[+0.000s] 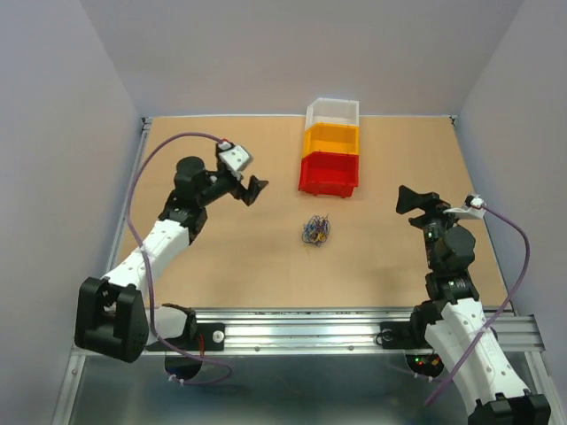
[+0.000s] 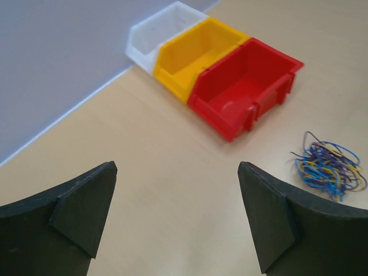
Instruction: Untangle the cables
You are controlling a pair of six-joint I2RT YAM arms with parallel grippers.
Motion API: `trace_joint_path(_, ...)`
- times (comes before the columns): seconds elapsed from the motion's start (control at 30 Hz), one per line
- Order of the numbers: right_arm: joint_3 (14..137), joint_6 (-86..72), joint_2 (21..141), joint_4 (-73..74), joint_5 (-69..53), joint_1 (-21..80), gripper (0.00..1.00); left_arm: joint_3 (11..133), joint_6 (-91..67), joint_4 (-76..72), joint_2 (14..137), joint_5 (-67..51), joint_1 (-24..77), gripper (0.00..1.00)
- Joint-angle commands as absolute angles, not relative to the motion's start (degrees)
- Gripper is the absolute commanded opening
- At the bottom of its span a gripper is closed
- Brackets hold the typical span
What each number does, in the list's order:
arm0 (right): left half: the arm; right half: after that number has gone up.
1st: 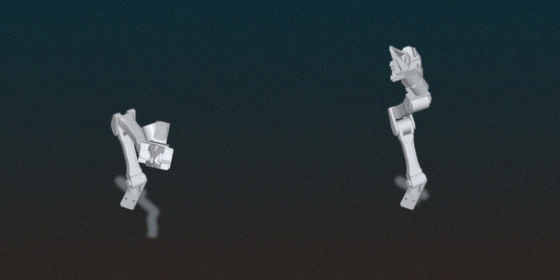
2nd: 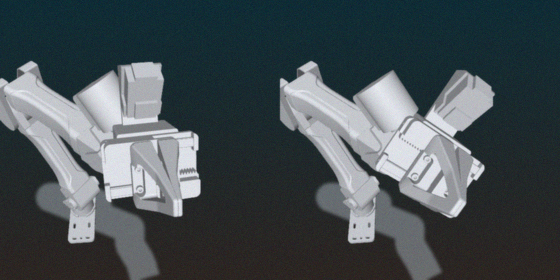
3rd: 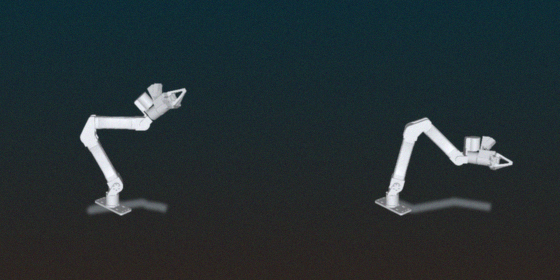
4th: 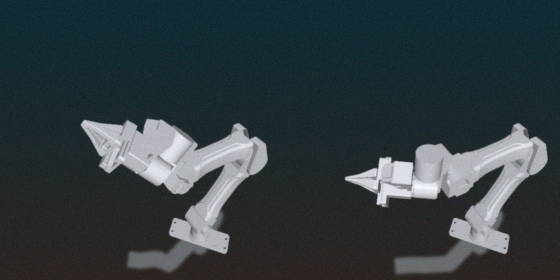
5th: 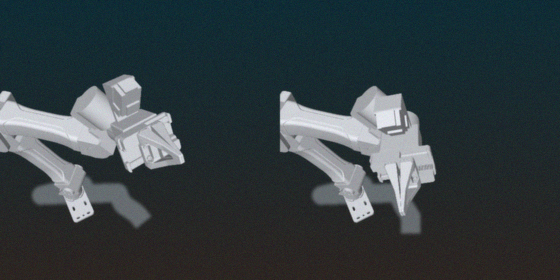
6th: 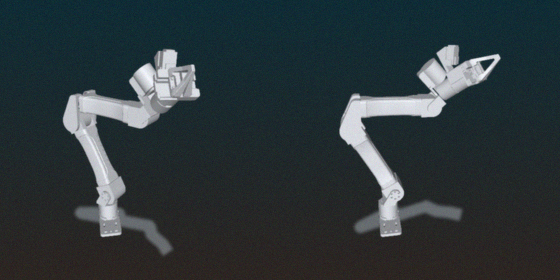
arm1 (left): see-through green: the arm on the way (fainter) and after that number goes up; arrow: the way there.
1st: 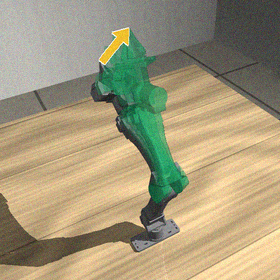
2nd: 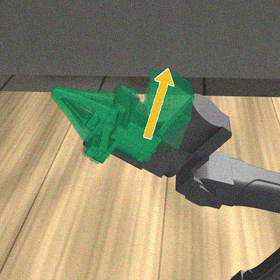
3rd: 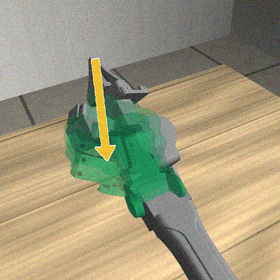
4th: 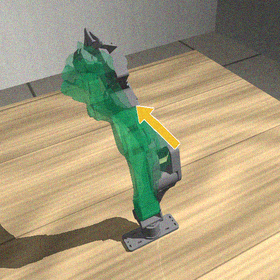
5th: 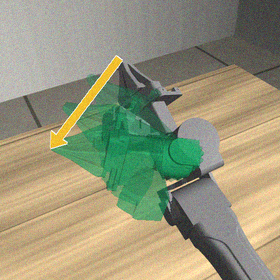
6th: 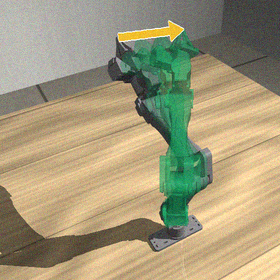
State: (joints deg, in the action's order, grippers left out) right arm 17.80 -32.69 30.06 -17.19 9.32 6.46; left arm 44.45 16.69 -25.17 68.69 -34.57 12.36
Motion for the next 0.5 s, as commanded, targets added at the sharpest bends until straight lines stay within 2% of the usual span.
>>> trace_joint_path(0.0,17.23,-33.05,30.93,-16.61,4.32,6.59,1.00,49.47,22.58,-16.19,74.85,-29.72,25.64,0.99)
trace_joint_path(0.2,17.84,-32.87,35.41,-18.28,0.35,6.68,1.00,54.66,24.52,-8.53,85.84,-26.99,36.89,0.99)
trace_joint_path(0.4,17.40,-32.78,37.27,-18.63,0.44,6.59,1.00,58.00,24.17,-5.72,92.89,-23.38,42.71,0.97)
trace_joint_path(0.47,16.88,-32.87,36.92,-18.63,0.79,6.68,1.00,59.85,24.34,-3.71,95.09,-24.52,43.33,0.94)
